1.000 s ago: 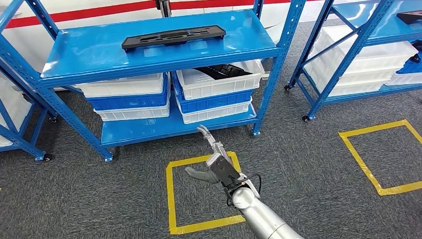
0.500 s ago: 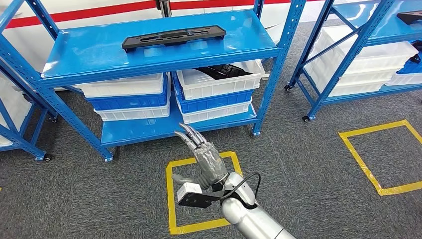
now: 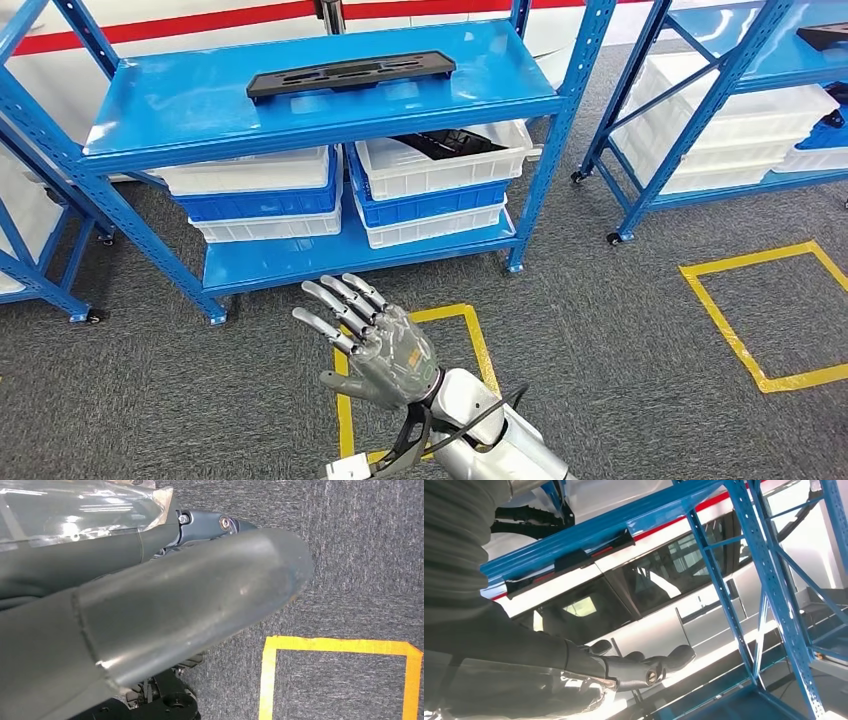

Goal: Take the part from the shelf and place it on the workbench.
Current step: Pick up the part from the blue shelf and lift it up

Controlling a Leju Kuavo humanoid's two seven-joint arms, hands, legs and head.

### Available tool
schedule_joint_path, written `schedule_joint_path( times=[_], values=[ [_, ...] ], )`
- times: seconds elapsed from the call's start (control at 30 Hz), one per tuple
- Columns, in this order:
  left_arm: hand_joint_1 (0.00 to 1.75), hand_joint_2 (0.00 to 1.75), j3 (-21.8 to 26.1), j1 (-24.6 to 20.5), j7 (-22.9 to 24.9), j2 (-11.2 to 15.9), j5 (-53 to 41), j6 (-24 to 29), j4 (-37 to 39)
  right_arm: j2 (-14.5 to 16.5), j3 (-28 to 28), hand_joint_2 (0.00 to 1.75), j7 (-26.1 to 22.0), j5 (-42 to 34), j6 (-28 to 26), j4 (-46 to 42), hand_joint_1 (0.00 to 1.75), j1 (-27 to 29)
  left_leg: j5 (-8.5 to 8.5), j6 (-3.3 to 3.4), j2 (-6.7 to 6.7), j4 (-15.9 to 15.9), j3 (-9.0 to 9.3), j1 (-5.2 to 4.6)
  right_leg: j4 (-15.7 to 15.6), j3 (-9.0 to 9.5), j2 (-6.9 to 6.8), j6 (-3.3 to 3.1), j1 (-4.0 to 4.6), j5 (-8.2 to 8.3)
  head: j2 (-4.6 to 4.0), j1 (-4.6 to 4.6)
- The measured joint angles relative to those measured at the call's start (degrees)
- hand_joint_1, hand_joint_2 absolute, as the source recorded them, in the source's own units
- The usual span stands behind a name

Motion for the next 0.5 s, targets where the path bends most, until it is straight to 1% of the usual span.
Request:
schedule_joint_path(
  times=[0.03, 0.13, 0.17, 0.2, 0.23, 0.27, 0.3, 0.33, 0.37, 0.4, 0.43, 0.47, 0.5],
  values=[
    [0.0, 0.0, 0.24, 0.0, 0.01, 0.01, 0.07, 0.1, 0.05, -0.01, 0.1, 1.75, -0.04, -0.11, -0.01, -0.25, 0.0, 0.07, -0.1, 0.17, 0.0, -0.02, -0.09, -0.04, -0.02, 0.06, 0.0, 0.12, -0.03, 0.09, 0.0, 0.0],
    [0.0, 0.0, 0.82, -0.01, 0.01, 0.02, 0.17, 0.46, 0.25, -0.04, 0.36, 1.75, -0.24, -0.3, -0.01, -0.75, 0.0, 0.22, -0.14, 1.01, -0.01, -0.47, 0.06, 0.0, 0.63, 0.23, 0.03, 0.92, 0.27, 0.56, 0.0, -0.01],
    [0.0, 0.0, 0.93, 0.01, -0.01, 0.01, 0.21, 0.53, 0.28, -0.09, 0.4, 1.75, -0.33, -0.38, -0.01, -0.85, 0.0, 0.26, -0.04, 1.27, 0.01, -0.7, 0.38, 0.12, 1.24, 0.01, 0.04, 1.06, 0.38, 0.37, 0.0, 0.01],
    [0.0, 0.0, 1.03, 0.02, -0.02, -0.02, 0.24, 0.58, 0.29, -0.14, 0.44, 1.75, -0.43, -0.56, -0.01, -0.92, 0.0, 0.26, 0.07, 1.45, 0.03, -0.87, 0.72, 0.24, 2.34, -0.57, 0.05, 0.95, 0.39, -0.27, 0.0, 0.03],
    [0.0, 0.0, 1.13, 0.04, -0.04, -0.04, 0.27, 0.62, 0.3, -0.22, 0.49, 1.75, -0.53, -0.81, -0.01, -0.95, 0.0, 0.26, 0.16, 1.56, 0.06, -0.99, 0.96, 0.34, 4.44, -1.71, 0.05, 0.7, 0.4, -1.34, 0.0, 0.06],
    [0.0, 0.0, 1.23, 0.06, -0.06, -0.06, 0.28, 0.66, 0.31, -0.34, 0.55, 1.75, -0.61, -1.1, -0.01, -0.96, 0.0, 0.32, 0.18, 1.65, 0.09, -1.06, 1.04, 0.37, 7.66, -3.39, 0.06, 0.43, 0.38, -2.78, 0.0, 0.08],
    [0.0, 0.0, 1.31, 0.08, -0.07, -0.07, 0.28, 0.69, 0.32, -0.49, 0.6, 1.75, -0.66, -1.36, -0.01, -0.96, 0.0, 0.42, 0.18, 1.7, 0.08, -1.04, 1.04, 0.35, 11.48, -5.53, 0.07, 0.19, 0.4, -4.29, 0.0, 0.1],
    [0.0, 0.0, 1.38, 0.11, -0.08, -0.07, 0.28, 0.71, 0.33, -0.68, 0.65, 1.75, -0.67, -1.5, -0.01, -0.95, 0.0, 0.58, 0.15, 1.69, 0.07, -1.02, 1.05, 0.33, 14.9, -7.61, 0.07, 0.12, 0.4, -5.44, 0.0, 0.11],
    [0.0, 0.0, 1.43, 0.15, -0.08, -0.07, 0.28, 0.72, 0.35, -0.86, 0.69, 1.75, -0.68, -1.58, -0.01, -0.95, 0.0, 0.73, 0.09, 1.65, 0.04, -0.99, 1.09, 0.32, 16.81, -9.0, 0.07, 0.33, 0.39, -5.85, 0.0, 0.1],
    [0.0, 0.0, 1.45, 0.19, -0.08, -0.07, 0.28, 0.72, 0.37, -1.01, 0.72, 1.75, -0.68, -1.61, -0.01, -0.95, 0.0, 0.82, -0.02, 1.54, -0.02, -0.96, 1.2, 0.33, 16.49, -9.27, 0.07, 0.73, 0.39, -5.27, 0.0, 0.11],
    [0.0, 0.0, 1.48, 0.21, -0.08, -0.1, 0.28, 0.72, 0.38, -1.11, 0.75, 1.75, -0.69, -1.63, -0.01, -0.95, 0.0, 0.86, -0.17, 1.37, -0.1, -0.94, 1.42, 0.37, 13.64, -8.29, 0.07, 1.33, 0.34, -3.64, 0.0, 0.1],
    [0.0, 0.0, 1.49, 0.23, -0.08, -0.13, 0.28, 0.72, 0.38, -1.16, 0.78, 1.75, -0.69, -1.65, -0.01, -0.95, 0.0, 0.87, -0.39, 1.13, -0.18, -0.91, 1.68, 0.41, 9.24, -6.53, 0.06, 1.87, 0.24, -1.47, 0.0, 0.12],
    [0.0, 0.0, 1.51, 0.24, -0.09, -0.15, 0.28, 0.72, 0.39, -1.22, 0.8, 1.75, -0.69, -1.67, -0.01, -0.95, 0.0, 0.87, -0.62, 0.84, -0.25, -0.88, 1.95, 0.41, 5.28, -5.04, 0.06, 1.95, 0.25, 0.1, 0.0, 0.1]
  ],
)
